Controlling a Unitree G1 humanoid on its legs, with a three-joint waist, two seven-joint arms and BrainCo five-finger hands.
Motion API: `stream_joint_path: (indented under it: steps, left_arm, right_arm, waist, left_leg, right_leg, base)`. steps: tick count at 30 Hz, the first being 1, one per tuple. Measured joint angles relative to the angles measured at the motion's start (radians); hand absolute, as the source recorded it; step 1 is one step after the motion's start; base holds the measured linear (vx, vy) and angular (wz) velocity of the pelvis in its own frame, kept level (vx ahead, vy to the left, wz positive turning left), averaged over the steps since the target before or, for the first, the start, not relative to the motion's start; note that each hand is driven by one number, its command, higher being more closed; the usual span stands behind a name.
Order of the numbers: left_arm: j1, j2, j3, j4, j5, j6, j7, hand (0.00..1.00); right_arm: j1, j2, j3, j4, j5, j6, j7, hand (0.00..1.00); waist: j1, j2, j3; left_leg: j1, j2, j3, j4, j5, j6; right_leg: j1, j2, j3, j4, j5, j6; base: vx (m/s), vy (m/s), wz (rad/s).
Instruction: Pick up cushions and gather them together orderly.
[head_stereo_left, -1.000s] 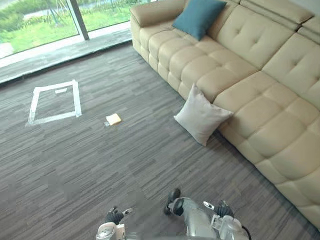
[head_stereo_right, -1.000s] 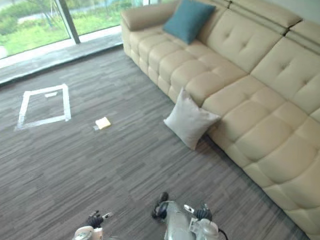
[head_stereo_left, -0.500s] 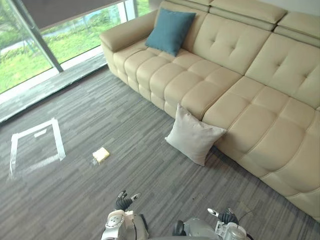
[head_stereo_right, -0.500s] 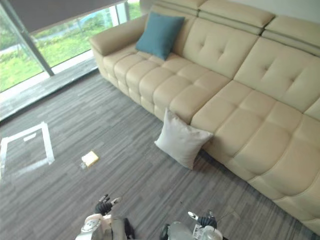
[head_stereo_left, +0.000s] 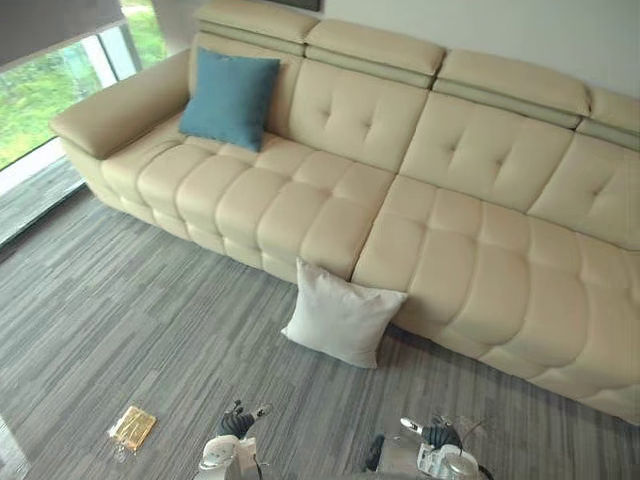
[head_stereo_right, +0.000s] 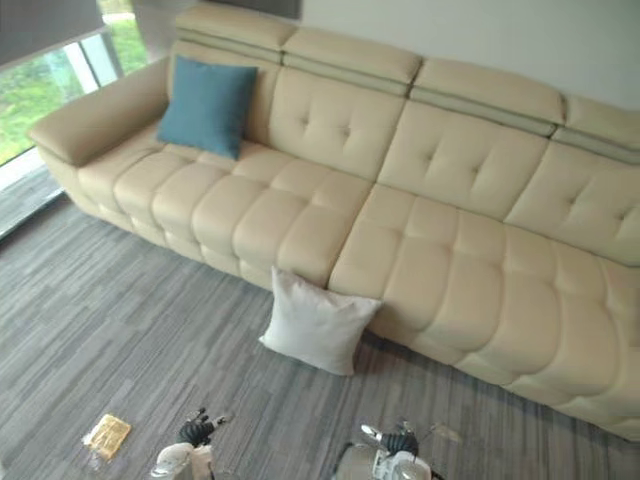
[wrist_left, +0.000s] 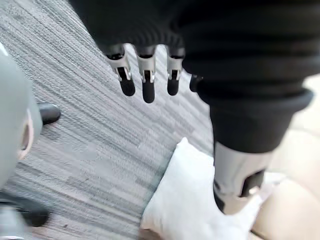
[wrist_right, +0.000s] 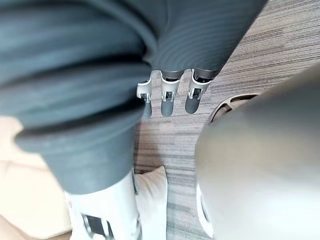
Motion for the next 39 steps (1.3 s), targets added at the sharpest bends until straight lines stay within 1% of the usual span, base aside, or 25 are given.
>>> stream_joint_path:
  steps: [1, 2, 3, 4, 5, 6, 7, 8, 9, 10, 11, 13, 14, 15, 16, 17, 18, 19, 20, 23, 26, 32, 35, 38, 39]
  left_arm:
    - [0.002, 0.007, -0.001, 0.008, 0.001, 0.000, 0.000, 0.00]
    - [0.001, 0.026, -0.003, 0.014, 0.004, -0.001, -0.001, 0.00]
    - [-0.006, 0.008, -0.004, 0.027, 0.005, 0.000, 0.001, 0.00]
    - [-0.002, -0.015, -0.011, 0.035, 0.014, -0.002, -0.001, 0.00]
    - [-0.006, -0.034, -0.014, 0.040, 0.022, -0.003, -0.001, 0.00]
    - [-0.025, -0.040, -0.025, 0.041, 0.023, -0.002, -0.002, 0.00]
    - [-0.027, -0.041, -0.030, 0.040, 0.023, -0.002, -0.002, 0.00]
    - [-0.029, -0.042, -0.030, 0.035, 0.024, -0.002, -0.002, 0.00]
    - [-0.028, -0.041, -0.026, 0.016, 0.034, -0.002, -0.001, 0.00]
    - [-0.027, -0.042, -0.026, 0.008, 0.039, -0.002, -0.001, 0.00]
    - [-0.017, -0.045, -0.014, -0.021, 0.041, -0.004, -0.002, 0.00]
    - [-0.016, -0.050, -0.008, -0.039, 0.041, -0.003, -0.002, 0.00]
    - [-0.016, -0.052, -0.004, -0.051, 0.040, -0.006, -0.002, 0.00]
    - [-0.015, -0.053, 0.002, -0.056, 0.040, -0.008, -0.002, 0.00]
    - [-0.015, -0.058, 0.008, -0.063, 0.040, -0.016, -0.001, 0.00]
    - [-0.015, -0.066, 0.017, -0.067, 0.039, -0.022, 0.001, 0.00]
    - [-0.011, -0.063, 0.031, -0.060, 0.039, -0.021, 0.003, 0.00]
    - [-0.011, -0.066, 0.033, -0.057, 0.039, -0.022, 0.004, 0.00]
    - [-0.013, -0.072, 0.041, -0.056, 0.039, -0.023, 0.003, 0.00]
    - [-0.014, -0.072, 0.044, -0.051, 0.040, -0.022, 0.000, 0.00]
    - [-0.014, -0.074, 0.041, -0.034, 0.050, -0.021, -0.002, 0.00]
    - [-0.010, -0.086, 0.029, -0.022, 0.061, -0.021, -0.003, 0.00]
    - [-0.007, -0.091, 0.028, -0.017, 0.061, -0.021, -0.001, 0.00]
    - [-0.007, -0.088, 0.030, -0.019, 0.055, -0.021, 0.002, 0.00]
    - [-0.010, -0.084, 0.031, -0.030, 0.036, -0.022, 0.011, 0.00]
  right_arm:
    - [-0.001, -0.009, 0.014, 0.015, 0.000, 0.001, 0.000, 0.00]
    - [0.007, -0.015, 0.021, 0.025, 0.003, -0.001, 0.003, 0.00]
    - [-0.003, -0.028, 0.017, 0.027, 0.001, -0.001, 0.003, 0.00]
    - [-0.005, -0.055, 0.017, 0.025, -0.001, -0.002, 0.000, 0.00]
    - [-0.006, -0.068, -0.001, 0.024, 0.001, -0.003, 0.000, 0.00]
    - [-0.005, -0.070, -0.025, 0.025, 0.002, -0.001, -0.002, 0.00]
    - [-0.003, -0.070, -0.025, 0.025, 0.002, 0.000, -0.002, 0.00]
    - [0.006, -0.068, -0.025, 0.024, 0.001, 0.002, -0.002, 0.00]
    - [0.022, -0.064, -0.029, 0.019, 0.002, 0.002, -0.003, 0.00]
    - [0.027, -0.063, -0.029, 0.018, 0.001, 0.002, -0.006, 0.00]
    - [0.033, -0.057, -0.030, 0.016, 0.003, 0.003, -0.011, 0.00]
    - [0.036, -0.050, -0.033, 0.015, 0.003, 0.004, -0.014, 0.00]
    - [0.036, -0.045, -0.035, 0.014, 0.003, 0.006, -0.017, 0.00]
    - [0.036, -0.044, -0.036, 0.014, 0.003, 0.007, -0.018, 0.00]
    - [0.035, -0.042, -0.038, 0.013, 0.004, 0.008, -0.020, 0.00]
    - [0.035, -0.038, -0.036, 0.011, 0.004, 0.008, -0.021, 0.00]
    - [0.036, -0.026, -0.034, -0.001, 0.005, 0.009, -0.024, 0.00]
    - [0.045, -0.021, -0.027, -0.015, 0.005, 0.008, -0.025, 0.00]
    - [0.056, -0.009, -0.014, -0.019, 0.004, 0.009, -0.025, 0.00]
    - [0.055, 0.013, -0.012, -0.020, 0.002, 0.009, -0.024, 0.00]
    - [0.060, 0.017, -0.012, -0.018, 0.001, 0.009, -0.023, 0.00]
    - [0.067, 0.014, -0.016, -0.015, 0.001, 0.009, -0.021, 0.00]
    - [0.070, 0.008, -0.016, -0.010, 0.001, 0.009, -0.021, 0.00]
    - [0.066, 0.006, -0.015, -0.008, 0.002, 0.009, -0.023, 0.00]
    - [0.059, 0.001, -0.012, -0.008, 0.003, 0.008, -0.028, 0.00]
  waist:
    - [-0.001, -0.007, -0.001]
    - [-0.002, -0.037, 0.001]
    - [0.003, 0.003, 0.008]
    - [0.002, 0.042, 0.003]
    - [-0.007, 0.063, 0.006]
    - [-0.014, 0.069, 0.012]
    - [-0.014, 0.067, 0.013]
    - [-0.012, 0.059, 0.016]
    - [-0.004, 0.050, 0.021]
    - [-0.003, 0.050, 0.021]
    - [0.004, 0.051, 0.021]
    - [0.005, 0.044, 0.021]
    - [0.012, 0.038, 0.024]
    - [0.016, 0.038, 0.024]
    - [0.021, 0.039, 0.023]
    - [0.031, 0.039, 0.023]
    - [0.030, 0.036, 0.002]
    - [0.025, 0.027, -0.007]
    - [0.025, 0.018, -0.014]
    - [0.029, 0.013, -0.017]
    - [0.029, 0.016, -0.023]
    - [0.031, 0.035, -0.041]
    - [0.031, 0.043, -0.055]
    - [0.034, 0.042, -0.054]
    - [0.045, 0.036, -0.044]
  left_leg:
    - [0.018, -0.009, 0.000, -0.003, 0.007, -0.014]
    - [0.050, -0.037, -0.015, -0.004, 0.001, -0.056]
    - [0.071, -0.012, -0.023, -0.009, -0.015, -0.079]
    - [0.068, 0.010, -0.059, -0.015, -0.020, -0.090]
    - [0.064, 0.019, -0.071, -0.013, -0.020, -0.090]
    - [0.041, 0.027, -0.101, 0.048, -0.002, -0.119]
    - [0.032, 0.033, -0.109, 0.083, 0.000, -0.122]
    - [-0.005, 0.058, -0.119, 0.192, -0.001, -0.125]
    - [-0.070, 0.115, -0.120, 0.376, 0.009, -0.150]
    - [-0.095, 0.138, -0.126, 0.440, 0.002, -0.159]
    - [-0.144, 0.159, -0.149, 0.529, -0.044, -0.172]
    - [-0.192, 0.139, -0.147, 0.483, -0.078, -0.150]
    - [-0.225, 0.103, -0.181, 0.406, -0.087, -0.128]
    - [-0.235, 0.089, -0.202, 0.370, -0.087, -0.127]
    - [-0.248, 0.059, -0.257, 0.287, -0.077, -0.115]
    - [-0.247, 0.026, -0.317, 0.227, -0.023, -0.108]
    - [-0.218, 0.006, -0.294, 0.183, -0.020, -0.101]
    - [-0.213, 0.000, -0.287, 0.175, -0.019, -0.098]
    - [-0.209, -0.003, -0.260, 0.181, -0.016, -0.094]
    - [-0.178, -0.022, -0.251, 0.155, -0.016, -0.093]
    - [-0.122, -0.035, -0.246, 0.105, -0.012, -0.086]
    - [-0.088, -0.040, -0.249, 0.053, 0.003, -0.071]
    - [-0.090, -0.038, -0.255, 0.048, 0.006, -0.072]
    - [-0.092, -0.040, -0.264, 0.012, 0.026, -0.074]
    - [-0.103, -0.037, -0.263, 0.009, 0.026, -0.074]
  right_leg:
    - [0.011, 0.029, 0.014, -0.160, 0.123, -0.023]
    - [0.034, 0.033, 0.044, -0.251, 0.242, -0.070]
    - [0.036, 0.051, 0.038, -0.224, 0.242, -0.076]
    - [0.036, 0.078, 0.044, -0.227, 0.220, -0.072]
    - [0.034, 0.084, 0.036, -0.223, 0.203, -0.072]
    - [0.035, 0.076, 0.029, -0.197, 0.153, -0.062]
    - [0.041, 0.075, 0.028, -0.195, 0.140, -0.055]
    - [0.065, 0.078, 0.022, -0.204, 0.129, -0.051]
    - [0.113, 0.091, 0.009, -0.226, 0.116, -0.053]
    - [0.131, 0.100, 0.008, -0.235, 0.108, -0.062]
    - [0.175, 0.124, 0.013, -0.266, 0.107, -0.063]
    - [0.199, 0.132, 0.027, -0.290, 0.110, -0.059]
    - [0.202, 0.132, 0.054, -0.293, 0.112, -0.055]
    - [0.201, 0.132, 0.065, -0.293, 0.113, -0.052]
    - [0.199, 0.133, 0.088, -0.292, 0.116, -0.042]
    - [0.189, 0.137, 0.127, -0.285, 0.119, -0.024]
    - [0.191, 0.135, 0.158, -0.311, 0.143, 0.002]
    - [0.195, 0.134, 0.161, -0.330, 0.157, 0.006]
    - [0.207, 0.140, 0.181, -0.392, 0.193, 0.009]
    - [0.239, 0.137, 0.209, -0.437, 0.217, 0.020]
    - [0.278, 0.133, 0.213, -0.463, 0.216, 0.024]
    - [0.296, 0.143, 0.218, -0.484, 0.214, 0.027]
    - [0.295, 0.146, 0.217, -0.486, 0.214, 0.027]
    - [0.283, 0.142, 0.205, -0.469, 0.209, 0.023]
    - [0.246, 0.136, 0.204, -0.417, 0.188, 0.022]
  base:
    - [0.29, -0.207, -0.15]
    - [0.30, -0.208, -0.28]
    - [0.29, -0.182, -0.27]
    - [0.22, -0.118, -0.26]
    - [0.26, -0.186, 0.12]
    - [0.18, -0.191, 0.25]
    - [0.16, -0.238, 0.30]
    - [0.09, -0.162, 0.16]
    - [0.09, -0.130, 0.14]
    - [0.11, -0.058, -0.03]
    - [0.11, -0.020, -0.17]
    - [0.10, 0.032, -0.28]
    - [0.05, 0.052, -0.34]
    - [0.07, 0.111, -0.55]
    - [0.06, 0.153, -0.74]
    - [0.14, 0.248, -0.91]
    - [0.10, 0.177, -0.67]
    - [0.21, 0.242, -0.49]
    - [0.14, 0.147, -0.30]
    - [0.17, 0.129, -0.33]
    - [0.12, 0.058, -0.11]
    - [0.04, -0.010, -0.03]
    - [-0.02, -0.010, 0.02]
    - [-0.08, -0.033, 0.11]
    - [-0.11, -0.052, 0.04]
